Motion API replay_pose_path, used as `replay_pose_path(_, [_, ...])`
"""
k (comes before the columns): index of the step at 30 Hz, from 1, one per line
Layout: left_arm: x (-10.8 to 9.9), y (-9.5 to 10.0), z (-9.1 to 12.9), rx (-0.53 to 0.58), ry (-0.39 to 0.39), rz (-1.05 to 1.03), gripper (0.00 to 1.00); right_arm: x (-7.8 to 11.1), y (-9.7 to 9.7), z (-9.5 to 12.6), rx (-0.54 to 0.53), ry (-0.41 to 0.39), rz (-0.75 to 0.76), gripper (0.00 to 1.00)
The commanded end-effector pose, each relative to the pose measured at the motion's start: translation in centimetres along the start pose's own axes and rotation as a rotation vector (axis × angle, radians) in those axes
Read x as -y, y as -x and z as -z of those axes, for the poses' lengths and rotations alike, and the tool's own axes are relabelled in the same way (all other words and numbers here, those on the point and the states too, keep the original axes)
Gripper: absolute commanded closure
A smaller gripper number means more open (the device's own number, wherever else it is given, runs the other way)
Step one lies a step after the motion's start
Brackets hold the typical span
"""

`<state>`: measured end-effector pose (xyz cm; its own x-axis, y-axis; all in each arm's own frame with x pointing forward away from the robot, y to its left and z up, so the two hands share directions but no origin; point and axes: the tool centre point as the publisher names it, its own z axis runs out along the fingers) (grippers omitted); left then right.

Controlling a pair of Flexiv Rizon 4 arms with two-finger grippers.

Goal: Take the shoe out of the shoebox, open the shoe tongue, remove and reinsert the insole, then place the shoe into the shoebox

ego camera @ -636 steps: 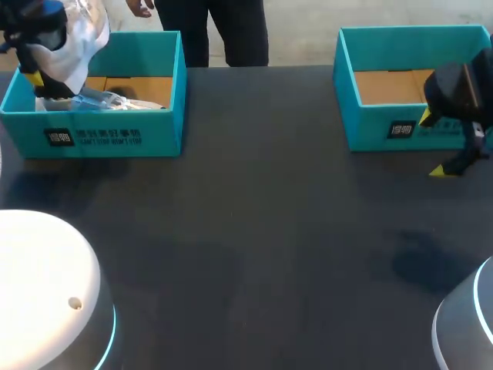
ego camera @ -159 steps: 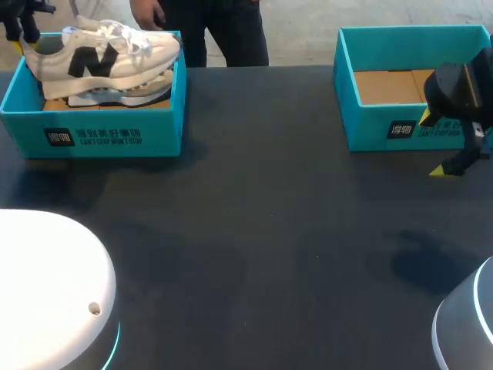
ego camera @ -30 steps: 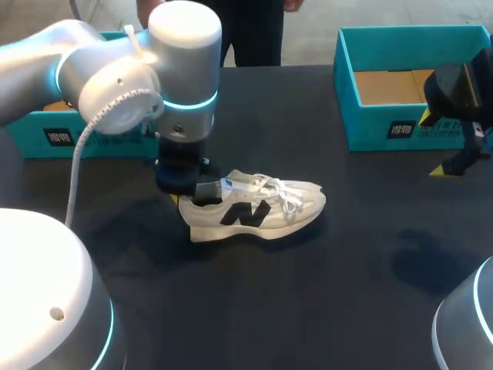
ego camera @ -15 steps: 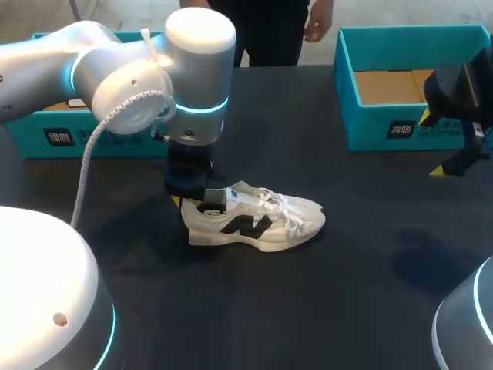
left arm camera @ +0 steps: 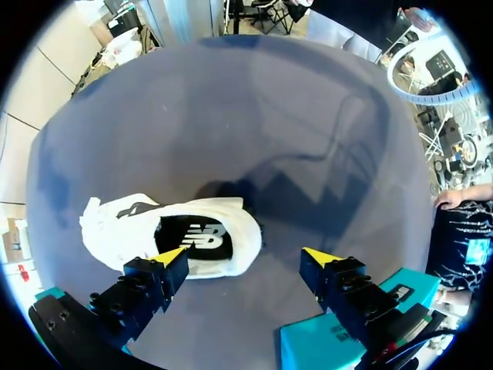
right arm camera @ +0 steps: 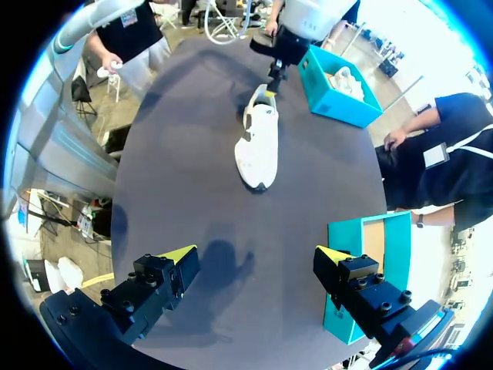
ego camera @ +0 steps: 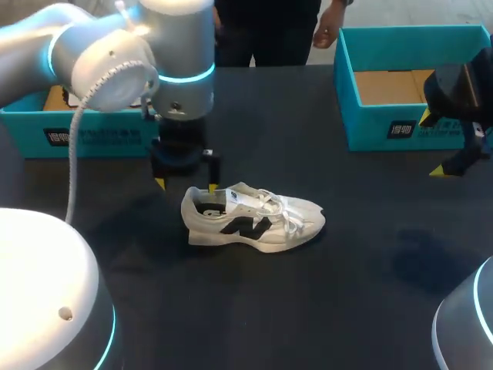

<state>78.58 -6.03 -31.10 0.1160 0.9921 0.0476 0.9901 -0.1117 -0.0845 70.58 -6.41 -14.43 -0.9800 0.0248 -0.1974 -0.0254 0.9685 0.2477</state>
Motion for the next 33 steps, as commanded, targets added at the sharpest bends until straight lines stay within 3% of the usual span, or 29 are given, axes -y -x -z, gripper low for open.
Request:
replay_pose_path(1, [1.3,-1.5,1.9,0.031,0.025,0.009,0.00,-0.1,0.2,-0.2,-0.004,-0.003,0.000,0.00])
replay_pose_path(10, [3.1,-3.7,3.2,0.049,0.027,0.033,0.00,-0.1,0.2,-0.2,-0.004,-0.003,0.000,0.00])
replay_pose_path(33, [6.0,-12.6,5.0,0.075,0.014,0.095,0.00,-0.1,0.2,-0.2,-0.004,-0.003,0.000,0.00])
